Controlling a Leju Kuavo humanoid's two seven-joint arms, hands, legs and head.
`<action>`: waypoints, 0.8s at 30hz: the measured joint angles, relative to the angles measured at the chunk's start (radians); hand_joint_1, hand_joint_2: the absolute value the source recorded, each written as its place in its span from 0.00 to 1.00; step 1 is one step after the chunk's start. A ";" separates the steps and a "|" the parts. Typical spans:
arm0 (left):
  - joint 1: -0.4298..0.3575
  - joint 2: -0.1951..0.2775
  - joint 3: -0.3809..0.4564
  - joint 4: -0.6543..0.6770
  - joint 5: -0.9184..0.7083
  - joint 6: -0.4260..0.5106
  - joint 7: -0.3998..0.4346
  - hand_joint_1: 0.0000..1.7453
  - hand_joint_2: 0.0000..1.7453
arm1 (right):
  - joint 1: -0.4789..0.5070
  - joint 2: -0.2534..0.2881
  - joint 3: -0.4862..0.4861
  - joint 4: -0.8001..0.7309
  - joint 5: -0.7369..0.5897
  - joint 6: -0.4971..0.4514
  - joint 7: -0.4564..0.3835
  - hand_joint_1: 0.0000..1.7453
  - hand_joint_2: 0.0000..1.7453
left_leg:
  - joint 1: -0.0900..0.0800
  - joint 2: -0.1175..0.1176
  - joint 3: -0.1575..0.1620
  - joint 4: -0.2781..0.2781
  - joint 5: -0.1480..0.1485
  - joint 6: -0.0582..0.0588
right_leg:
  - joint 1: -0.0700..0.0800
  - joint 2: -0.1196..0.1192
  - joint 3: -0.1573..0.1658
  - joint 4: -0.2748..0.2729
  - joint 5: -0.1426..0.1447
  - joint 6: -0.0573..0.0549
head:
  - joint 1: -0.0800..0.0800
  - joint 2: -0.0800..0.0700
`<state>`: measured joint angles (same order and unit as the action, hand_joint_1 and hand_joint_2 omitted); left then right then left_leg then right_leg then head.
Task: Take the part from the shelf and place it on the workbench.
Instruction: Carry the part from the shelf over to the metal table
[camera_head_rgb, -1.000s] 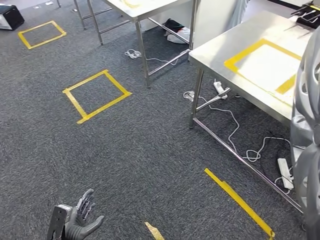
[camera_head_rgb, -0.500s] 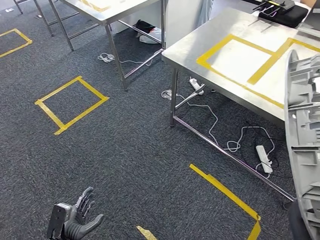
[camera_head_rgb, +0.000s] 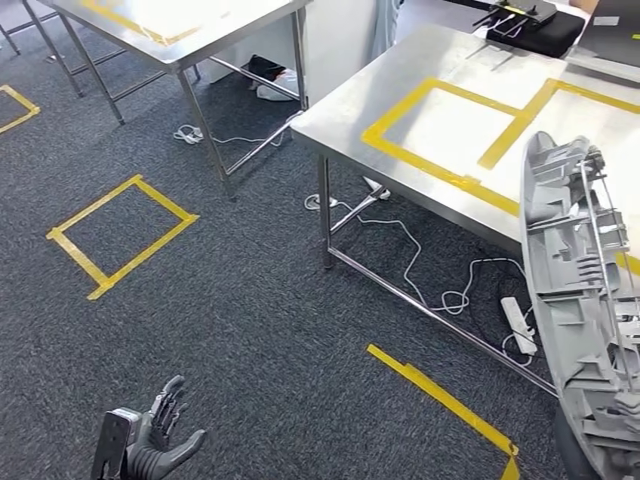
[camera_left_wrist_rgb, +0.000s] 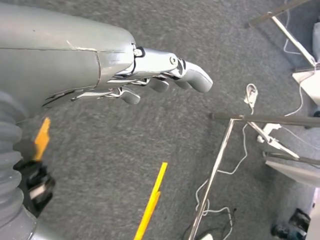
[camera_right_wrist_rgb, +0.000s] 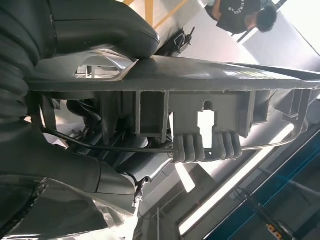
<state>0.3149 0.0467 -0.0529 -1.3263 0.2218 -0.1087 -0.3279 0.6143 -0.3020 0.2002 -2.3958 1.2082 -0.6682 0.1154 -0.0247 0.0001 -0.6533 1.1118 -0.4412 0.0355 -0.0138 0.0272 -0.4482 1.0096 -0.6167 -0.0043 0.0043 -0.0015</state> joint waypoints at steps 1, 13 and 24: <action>-0.001 0.000 0.004 0.000 -0.001 -0.001 0.001 0.00 1.00 | 0.000 -0.008 0.004 0.000 0.008 0.000 0.010 1.00 1.00 | -0.006 -0.001 0.014 -0.033 -0.002 0.008 | -0.002 0.002 0.009 -0.008 -0.006 0.005 | -0.001 0.000; -0.005 -0.023 0.013 0.008 -0.017 -0.020 0.003 0.00 1.00 | -0.004 -0.075 0.046 0.000 0.066 0.000 0.087 1.00 1.00 | 0.016 0.019 0.282 -0.190 -0.131 0.004 | -0.007 -0.031 -0.252 0.170 -0.078 0.053 | 0.003 0.000; -0.015 -0.027 0.020 0.016 -0.022 -0.026 0.004 0.00 1.00 | -0.009 -0.078 0.066 -0.014 0.079 0.000 0.096 1.00 1.00 | 0.030 0.011 0.121 0.196 -0.213 -0.048 | -0.007 -0.012 -0.144 0.043 0.098 -0.005 | -0.010 0.000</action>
<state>0.2994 0.0194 -0.0332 -1.3106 0.1994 -0.1345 -0.3240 0.6055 -0.3796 0.2664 -2.4103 1.2870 -0.6687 0.2113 0.0051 0.0114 -0.5320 1.3079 -0.6547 -0.0121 -0.0213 0.0152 -0.5923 1.0526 -0.5191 -0.0091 -0.0056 -0.0015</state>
